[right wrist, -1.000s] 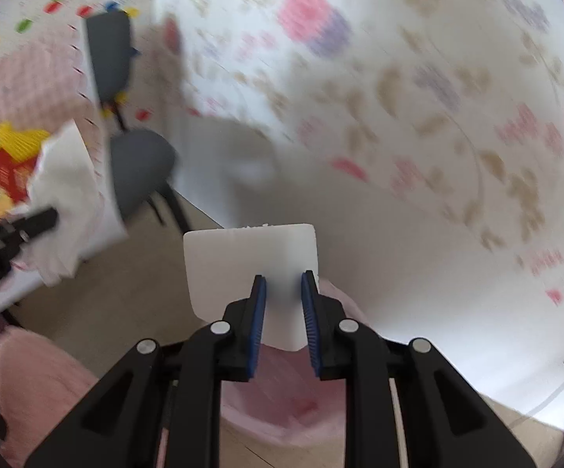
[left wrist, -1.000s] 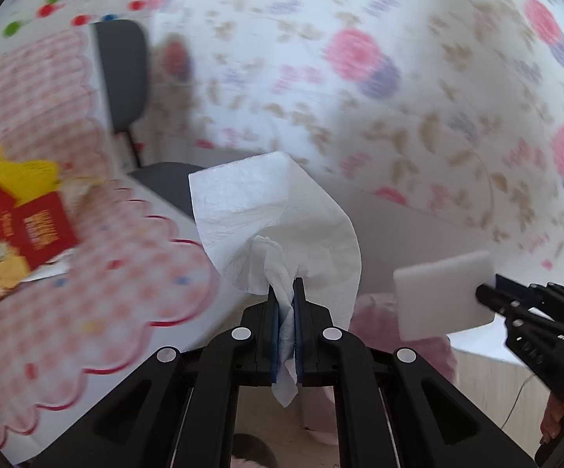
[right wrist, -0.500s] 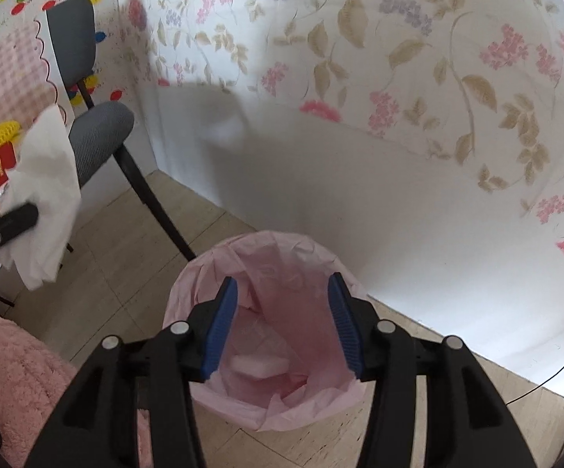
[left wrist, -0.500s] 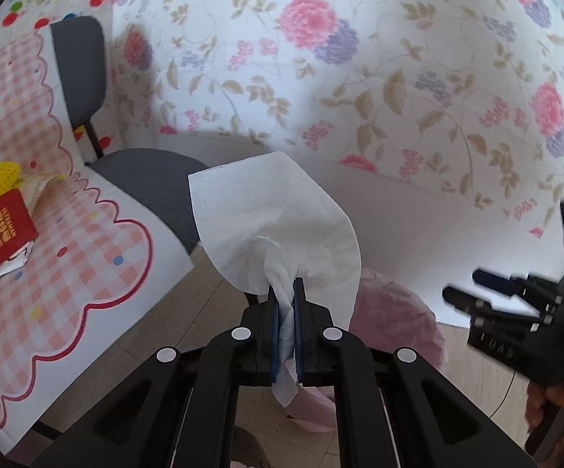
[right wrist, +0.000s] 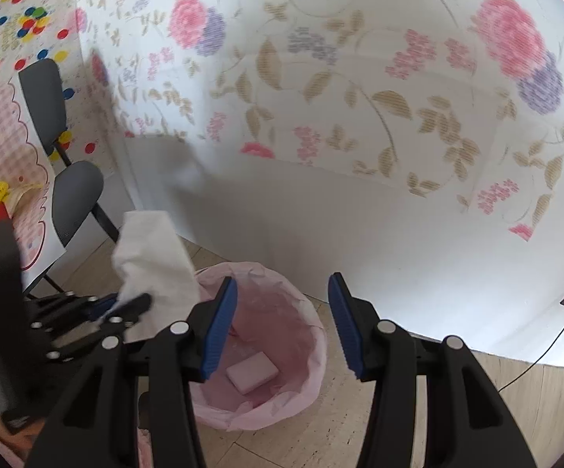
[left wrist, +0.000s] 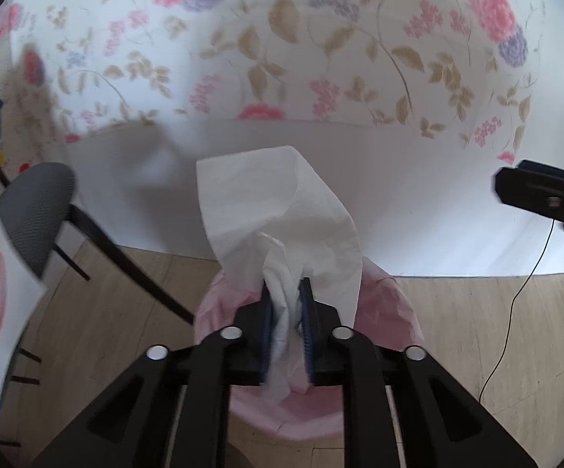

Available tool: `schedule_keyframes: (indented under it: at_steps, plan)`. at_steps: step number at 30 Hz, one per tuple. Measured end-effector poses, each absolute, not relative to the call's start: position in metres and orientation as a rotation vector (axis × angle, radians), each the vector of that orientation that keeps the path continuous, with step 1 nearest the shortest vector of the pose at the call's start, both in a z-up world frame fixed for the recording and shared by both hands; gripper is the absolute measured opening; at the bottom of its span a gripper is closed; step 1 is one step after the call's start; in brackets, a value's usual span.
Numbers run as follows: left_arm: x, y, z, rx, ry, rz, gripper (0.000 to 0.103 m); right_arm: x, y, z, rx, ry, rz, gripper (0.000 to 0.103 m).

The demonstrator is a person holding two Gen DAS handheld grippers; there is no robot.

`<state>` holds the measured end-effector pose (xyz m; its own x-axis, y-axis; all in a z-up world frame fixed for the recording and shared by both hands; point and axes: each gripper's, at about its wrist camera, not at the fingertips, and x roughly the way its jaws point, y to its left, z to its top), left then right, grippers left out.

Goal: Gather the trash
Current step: 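Carry the sponge to the pink bin and open the right tool while the left drops the tissue, then move both tools back over the chair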

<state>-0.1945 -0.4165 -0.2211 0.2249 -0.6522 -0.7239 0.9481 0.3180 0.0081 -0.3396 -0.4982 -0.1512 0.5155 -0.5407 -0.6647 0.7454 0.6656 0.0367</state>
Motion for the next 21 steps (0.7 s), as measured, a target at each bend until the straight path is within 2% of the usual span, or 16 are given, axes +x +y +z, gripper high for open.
schedule_keyframes:
  at_steps: [3, 10, 18, 21]
  plan:
    - [-0.191, -0.427, -0.225, 0.494, 0.702, -1.178, 0.057, -0.344, -0.502, -0.153, 0.345, 0.674, -0.800, 0.048]
    - [-0.174, -0.416, -0.217, 0.467, 0.710, -1.119, 0.059, -0.346, -0.500, -0.150, 0.355, 0.666, -0.795, 0.048]
    - [-0.134, -0.345, -0.157, 0.343, 0.664, -0.958, 0.060, -0.326, -0.474, -0.120, 0.307, 0.611, -0.724, 0.048]
    - [-0.119, -0.307, -0.135, 0.321, 0.628, -0.851, 0.069, -0.312, -0.459, -0.106, 0.283, 0.591, -0.680, 0.048]
